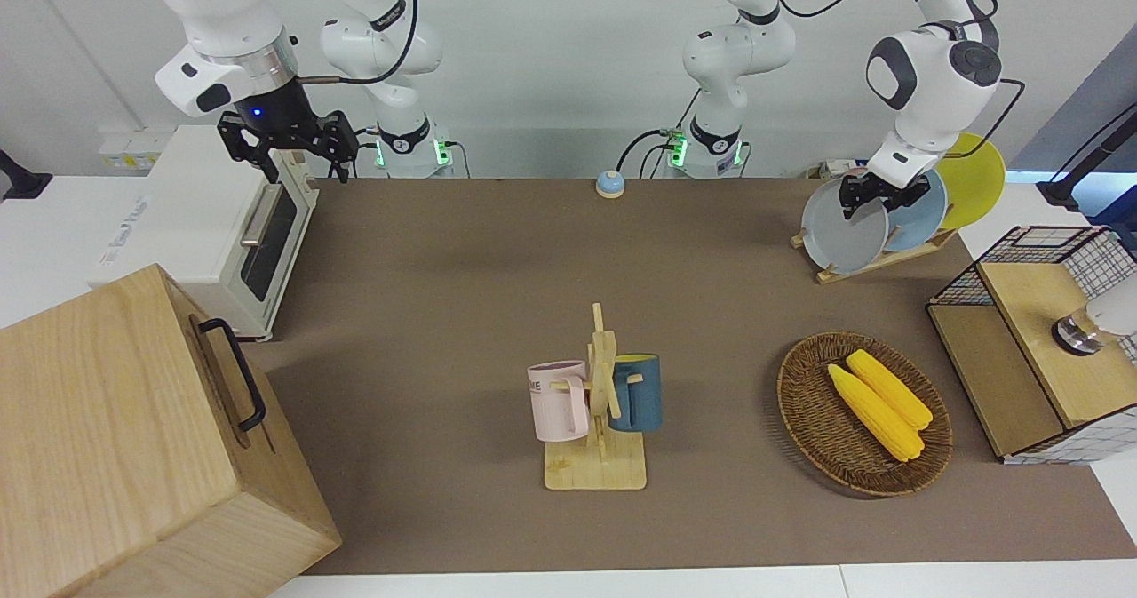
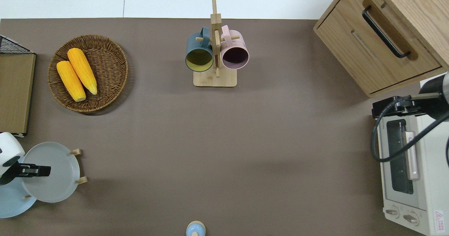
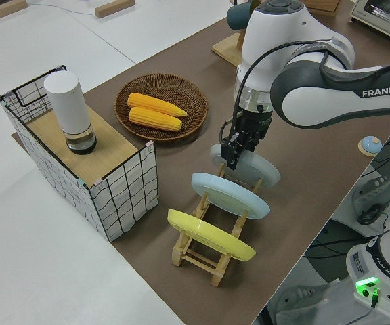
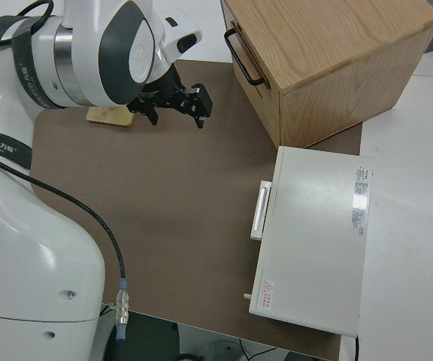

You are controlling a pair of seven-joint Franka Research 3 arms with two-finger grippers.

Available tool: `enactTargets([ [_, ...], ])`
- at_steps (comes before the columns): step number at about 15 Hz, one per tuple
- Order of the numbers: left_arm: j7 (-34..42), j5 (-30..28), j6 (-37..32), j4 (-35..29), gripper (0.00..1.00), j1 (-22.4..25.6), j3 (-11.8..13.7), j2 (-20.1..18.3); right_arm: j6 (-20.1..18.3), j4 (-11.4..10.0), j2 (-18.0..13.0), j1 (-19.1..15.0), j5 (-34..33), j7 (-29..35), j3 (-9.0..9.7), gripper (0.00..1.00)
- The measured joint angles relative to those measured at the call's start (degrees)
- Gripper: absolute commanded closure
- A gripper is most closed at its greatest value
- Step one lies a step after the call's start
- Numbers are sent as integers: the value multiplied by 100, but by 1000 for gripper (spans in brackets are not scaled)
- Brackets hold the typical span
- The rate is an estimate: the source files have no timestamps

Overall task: Pick gray plate from low plate rack and place it on table with left arm
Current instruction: 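Lift the gray plate out of the rack with the left gripper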

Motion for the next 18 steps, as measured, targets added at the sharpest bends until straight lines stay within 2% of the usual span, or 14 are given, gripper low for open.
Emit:
enactTargets([
  [1, 0, 1, 0, 0, 999, 0, 0, 0, 0, 0, 0, 0, 0, 0, 0, 17],
  [18, -35, 16, -147, 97, 1000, -10, -73, -26, 0, 0, 0, 0, 0, 0, 0, 17],
])
